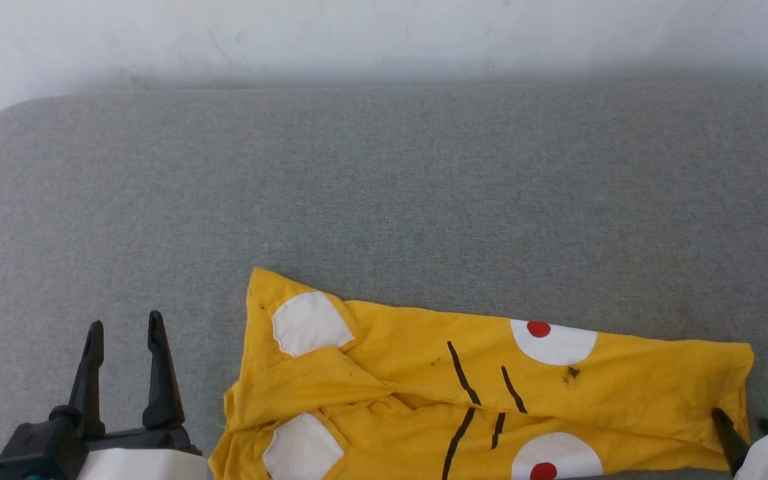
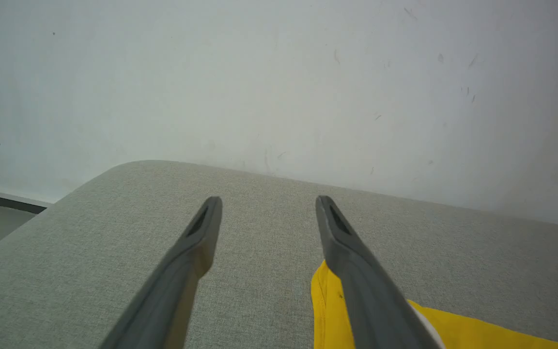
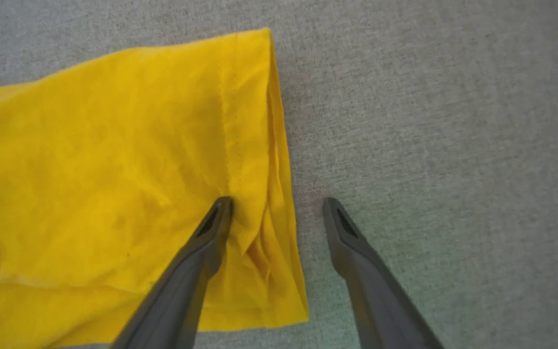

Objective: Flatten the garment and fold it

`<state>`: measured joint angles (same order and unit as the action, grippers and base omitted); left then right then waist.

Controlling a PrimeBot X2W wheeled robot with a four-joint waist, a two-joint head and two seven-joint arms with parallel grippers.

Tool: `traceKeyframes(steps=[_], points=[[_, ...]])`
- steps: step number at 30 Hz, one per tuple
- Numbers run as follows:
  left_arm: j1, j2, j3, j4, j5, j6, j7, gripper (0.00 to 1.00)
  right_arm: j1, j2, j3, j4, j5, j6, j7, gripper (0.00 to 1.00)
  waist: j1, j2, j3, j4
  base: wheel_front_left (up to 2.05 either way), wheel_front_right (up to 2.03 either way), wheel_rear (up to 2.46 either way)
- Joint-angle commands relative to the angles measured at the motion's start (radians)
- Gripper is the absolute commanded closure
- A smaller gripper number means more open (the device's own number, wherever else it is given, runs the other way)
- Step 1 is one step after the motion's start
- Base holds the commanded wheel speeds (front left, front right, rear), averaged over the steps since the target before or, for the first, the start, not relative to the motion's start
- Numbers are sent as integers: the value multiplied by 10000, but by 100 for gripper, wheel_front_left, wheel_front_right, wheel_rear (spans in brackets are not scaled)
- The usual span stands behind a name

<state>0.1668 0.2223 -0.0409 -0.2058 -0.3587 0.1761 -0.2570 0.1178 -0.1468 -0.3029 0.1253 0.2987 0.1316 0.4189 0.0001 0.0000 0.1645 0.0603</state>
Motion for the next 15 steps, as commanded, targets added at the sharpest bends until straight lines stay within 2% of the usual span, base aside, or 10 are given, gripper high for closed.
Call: traceKeyframes(steps=[1, 2, 3, 4, 5, 10, 15], points=[[99, -76, 91, 89, 104, -147, -46, 0, -213, -80, 163, 239, -16, -9, -19, 0, -1, 0, 22, 68, 0, 0, 0], [93, -114, 127, 131, 142, -218, -46, 0, -254, -94, 253, 407, 25, -9, 27, 0, -1, 0, 18, 85, 0, 0, 0], [85, -153, 169, 160, 173, -280, -46, 0, -302, -74, 332, 573, 109, -9, 125, 14, -1, 0, 18, 99, 0, 0, 0], [77, -190, 207, 187, 202, -338, -46, 0, -352, -57, 403, 697, 198, -9, 207, 84, -1, 0, 14, 112, 0, 0, 0], [70, -221, 239, 216, 234, -394, -46, 0, -415, -9, 389, 778, 256, -9, 260, 100, -1, 0, 8, 122, 0, 0, 0], [61, -336, 354, 314, 336, -567, -46, 0, -626, 38, 186, 862, 359, -9, 239, 100, -1, 0, -28, 116, 0, 0, 0], [63, -469, 454, 451, 448, -721, -47, 0, -826, -293, -433, 718, 268, -9, 100, 100, -1, 0, -132, 47, 0, 0, 0]])
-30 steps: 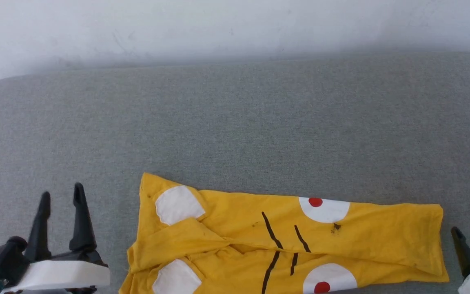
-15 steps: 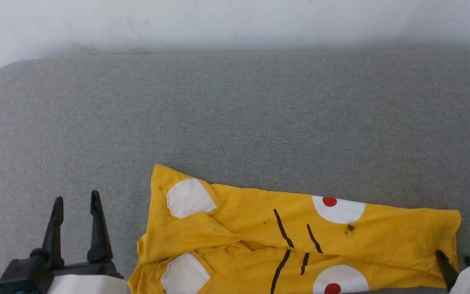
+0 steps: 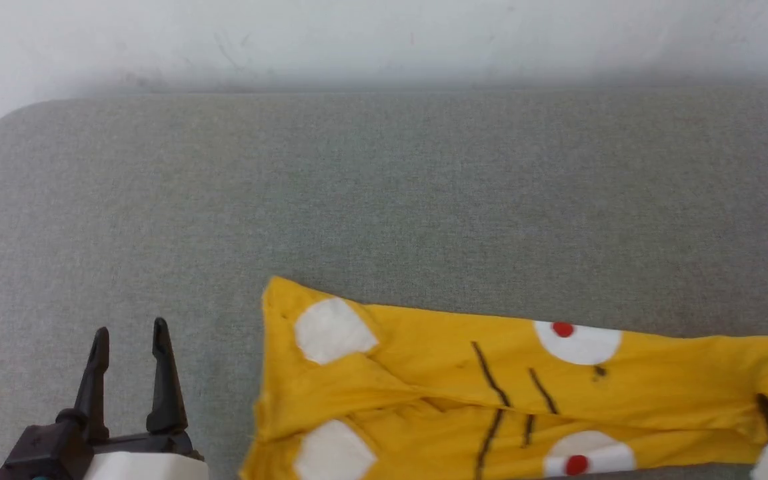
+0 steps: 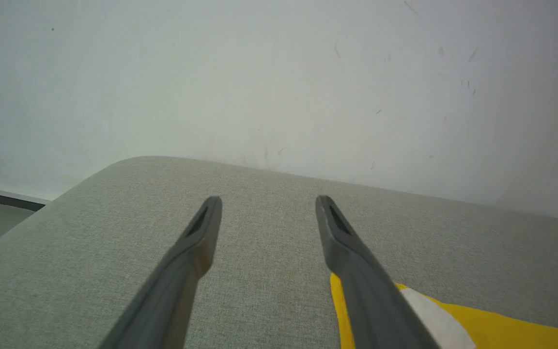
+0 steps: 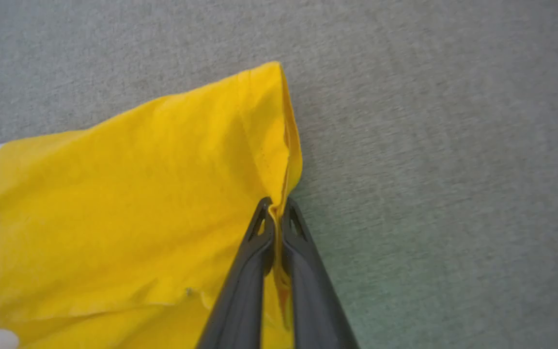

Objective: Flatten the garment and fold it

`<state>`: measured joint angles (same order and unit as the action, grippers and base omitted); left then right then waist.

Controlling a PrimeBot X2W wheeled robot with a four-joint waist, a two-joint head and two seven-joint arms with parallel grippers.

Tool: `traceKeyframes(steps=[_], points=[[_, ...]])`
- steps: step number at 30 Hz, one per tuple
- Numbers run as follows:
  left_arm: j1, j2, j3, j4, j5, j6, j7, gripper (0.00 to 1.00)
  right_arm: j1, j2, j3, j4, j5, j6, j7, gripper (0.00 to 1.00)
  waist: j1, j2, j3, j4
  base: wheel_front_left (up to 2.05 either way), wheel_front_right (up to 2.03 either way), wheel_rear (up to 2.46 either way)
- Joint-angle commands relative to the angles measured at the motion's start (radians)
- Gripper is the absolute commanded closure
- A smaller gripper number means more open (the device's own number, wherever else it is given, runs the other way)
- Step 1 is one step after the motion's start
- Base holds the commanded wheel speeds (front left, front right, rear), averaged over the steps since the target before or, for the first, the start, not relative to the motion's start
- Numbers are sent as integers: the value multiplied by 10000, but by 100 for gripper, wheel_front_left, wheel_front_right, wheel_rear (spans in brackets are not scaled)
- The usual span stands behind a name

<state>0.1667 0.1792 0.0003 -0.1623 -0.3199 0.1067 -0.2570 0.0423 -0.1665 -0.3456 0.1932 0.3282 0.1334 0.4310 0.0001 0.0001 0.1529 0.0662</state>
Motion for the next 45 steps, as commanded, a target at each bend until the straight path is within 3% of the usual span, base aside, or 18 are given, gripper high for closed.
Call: traceKeyframes(steps=[1, 7, 12, 21, 28, 36, 45], points=[[64, -64, 49, 48, 82, -57, -47, 0, -92, -190, -218, -35, -113, -27, -26, 100, -1, -1, -45, -21, 0, 0, 0], [83, -212, 80, 207, 193, -215, -47, 0, -48, -863, -1608, -194, -468, -27, -65, 100, -1, -1, -196, -6, 0, 0, 0], [65, -339, 159, 288, 226, -339, -47, 0, 65, -620, -1581, -717, 34, -27, 252, 100, -1, -1, -169, 27, 0, 0, 0], [23, -656, 248, 510, 244, -556, -47, 0, 462, 663, 613, -3325, 1368, -27, 1901, 100, -1, -1, -215, 66, 0, 0, 0], [-196, -820, 146, 712, 314, -789, -47, 0, 488, 1027, 2799, -4558, 1848, -27, 2749, 100, -1, -1, -214, 407, 0, 0, 0], [-416, -951, 99, 969, 363, -956, -47, 0, -85, 1148, 5089, -4601, 2288, -27, 2832, 100, -1, -1, -171, 948, 0, 0, 0], [-608, -1075, -90, 1380, 381, -1132, -47, 0, -880, 1161, 6775, -3205, 2488, -27, 2147, 100, -1, -1, -290, 1500, 0, 0, 0]])
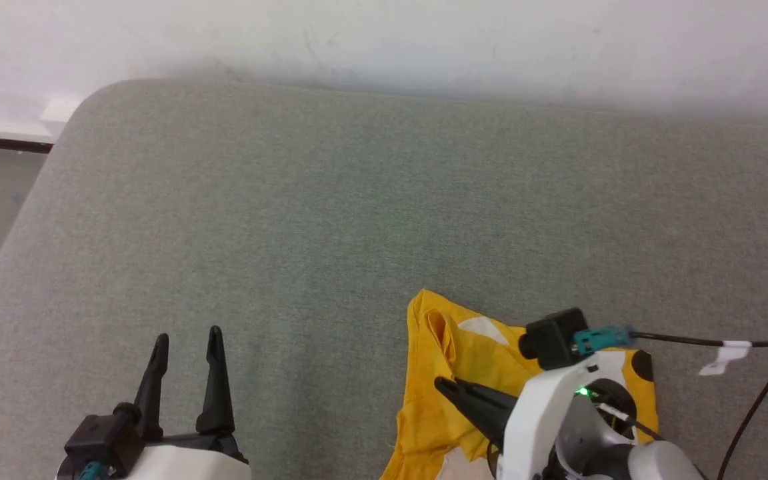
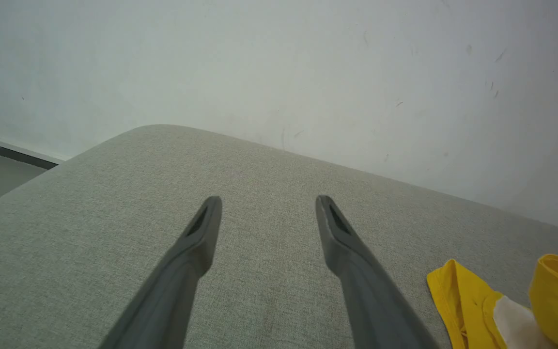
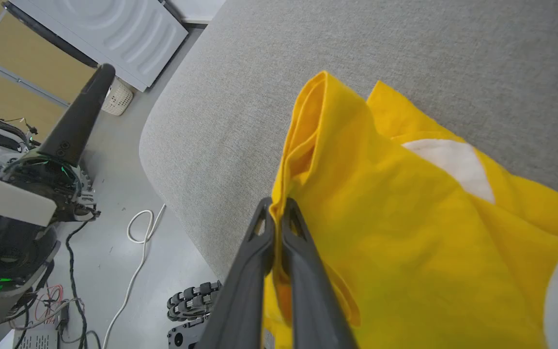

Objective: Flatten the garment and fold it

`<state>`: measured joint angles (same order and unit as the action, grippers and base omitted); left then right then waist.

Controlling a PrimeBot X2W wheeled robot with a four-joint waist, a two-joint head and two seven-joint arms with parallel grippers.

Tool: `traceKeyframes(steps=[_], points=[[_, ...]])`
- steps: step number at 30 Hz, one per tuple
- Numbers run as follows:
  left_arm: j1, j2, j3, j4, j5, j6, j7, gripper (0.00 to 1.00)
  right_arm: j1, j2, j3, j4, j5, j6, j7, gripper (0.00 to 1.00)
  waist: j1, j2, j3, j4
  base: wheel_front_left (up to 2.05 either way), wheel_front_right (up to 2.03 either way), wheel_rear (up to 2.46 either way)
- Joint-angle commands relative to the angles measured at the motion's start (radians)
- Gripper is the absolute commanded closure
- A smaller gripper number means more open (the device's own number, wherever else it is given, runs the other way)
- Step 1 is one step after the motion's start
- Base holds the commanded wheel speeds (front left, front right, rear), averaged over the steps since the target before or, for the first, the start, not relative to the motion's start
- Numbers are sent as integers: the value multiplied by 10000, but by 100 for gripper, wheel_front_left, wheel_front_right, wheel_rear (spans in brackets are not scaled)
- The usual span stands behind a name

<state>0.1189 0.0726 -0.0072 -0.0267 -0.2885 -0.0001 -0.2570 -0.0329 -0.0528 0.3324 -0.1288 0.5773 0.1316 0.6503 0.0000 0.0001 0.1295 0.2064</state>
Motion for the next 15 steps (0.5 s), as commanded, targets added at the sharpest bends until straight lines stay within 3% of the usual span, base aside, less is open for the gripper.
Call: traceKeyframes(steps=[1, 11, 15], points=[[-137, -16, -7, 60, 65, -76, -47, 0, -199, 24, 90, 272, -86, -9, -131, 100, 0, -1, -75, 129, 0, 0, 0], [-69, -91, -47, 411, 30, -170, -47, 0, -1010, 25, 224, 3712, -1992, -9, -1250, 100, 0, -1, -374, 183, 0, 0, 0], [-90, -124, -175, 577, 3, -211, -47, 0, -1333, 25, 451, 4750, -1971, -9, -1542, 97, 0, -1, -486, 150, 0, 0, 0]])
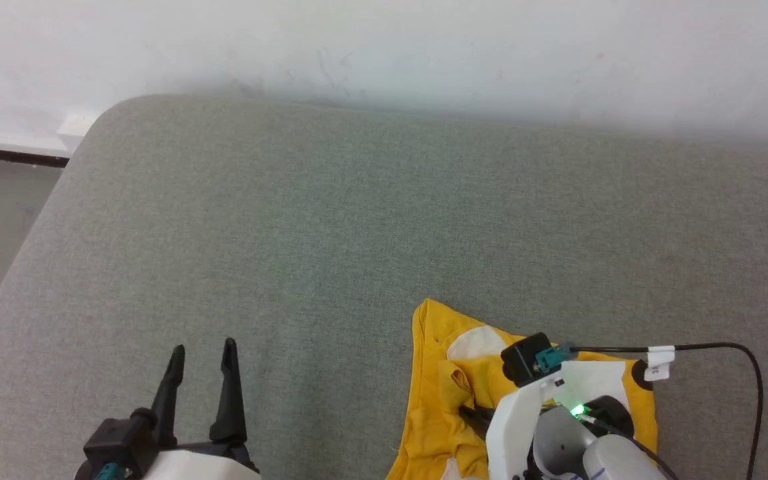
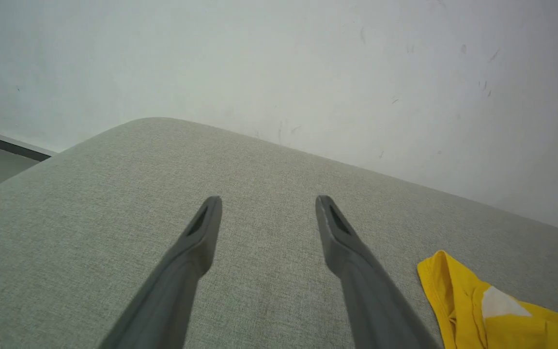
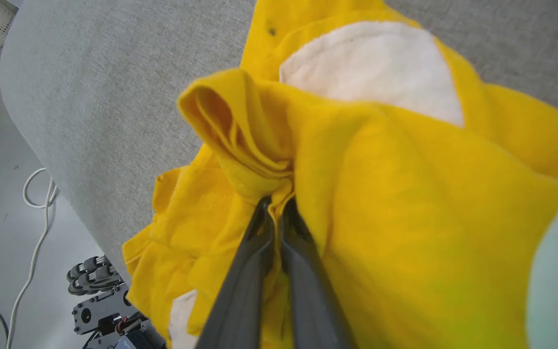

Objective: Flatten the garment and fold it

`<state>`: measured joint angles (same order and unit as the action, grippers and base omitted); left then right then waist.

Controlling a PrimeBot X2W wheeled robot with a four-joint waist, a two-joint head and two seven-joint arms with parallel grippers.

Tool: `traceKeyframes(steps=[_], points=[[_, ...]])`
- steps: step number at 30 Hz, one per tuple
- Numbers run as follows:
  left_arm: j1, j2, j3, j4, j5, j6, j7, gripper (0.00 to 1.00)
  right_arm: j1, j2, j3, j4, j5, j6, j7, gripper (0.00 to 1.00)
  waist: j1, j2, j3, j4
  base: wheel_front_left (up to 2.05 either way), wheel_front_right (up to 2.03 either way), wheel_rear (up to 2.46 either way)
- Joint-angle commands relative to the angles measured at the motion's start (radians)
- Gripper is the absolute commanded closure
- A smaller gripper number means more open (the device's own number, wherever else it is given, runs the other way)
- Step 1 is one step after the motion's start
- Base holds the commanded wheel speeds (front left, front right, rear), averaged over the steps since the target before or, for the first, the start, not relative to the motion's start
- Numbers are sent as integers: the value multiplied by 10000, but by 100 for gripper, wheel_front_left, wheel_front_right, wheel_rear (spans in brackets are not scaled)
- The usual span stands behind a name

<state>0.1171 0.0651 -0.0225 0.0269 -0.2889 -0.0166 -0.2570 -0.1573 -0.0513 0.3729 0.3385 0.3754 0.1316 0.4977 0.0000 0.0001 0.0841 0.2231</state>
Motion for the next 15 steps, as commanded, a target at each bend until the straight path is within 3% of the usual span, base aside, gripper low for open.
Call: traceKeyframes(steps=[1, 2, 11, 15], points=[[-77, -56, -43, 75, -1, -48, -47, 0, -147, 10, 157, 257, 146, -9, -46, 72, 0, -1, -57, -36, 0, 0, 0], [-80, -62, -53, 104, -7, -43, -47, 0, -201, 10, 301, 383, 238, -9, -47, 0, 0, -1, -78, -59, 0, 0, 0], [38, -87, 98, 141, -59, -17, -47, 0, -529, 10, 1013, 36, 1733, -9, 101, 0, 0, -1, -192, -484, 0, 0, 0], [67, -96, 152, 95, -62, -8, -47, 0, -495, 10, 419, -803, 1769, -9, -81, 0, 0, -1, -193, -668, 0, 0, 0]])
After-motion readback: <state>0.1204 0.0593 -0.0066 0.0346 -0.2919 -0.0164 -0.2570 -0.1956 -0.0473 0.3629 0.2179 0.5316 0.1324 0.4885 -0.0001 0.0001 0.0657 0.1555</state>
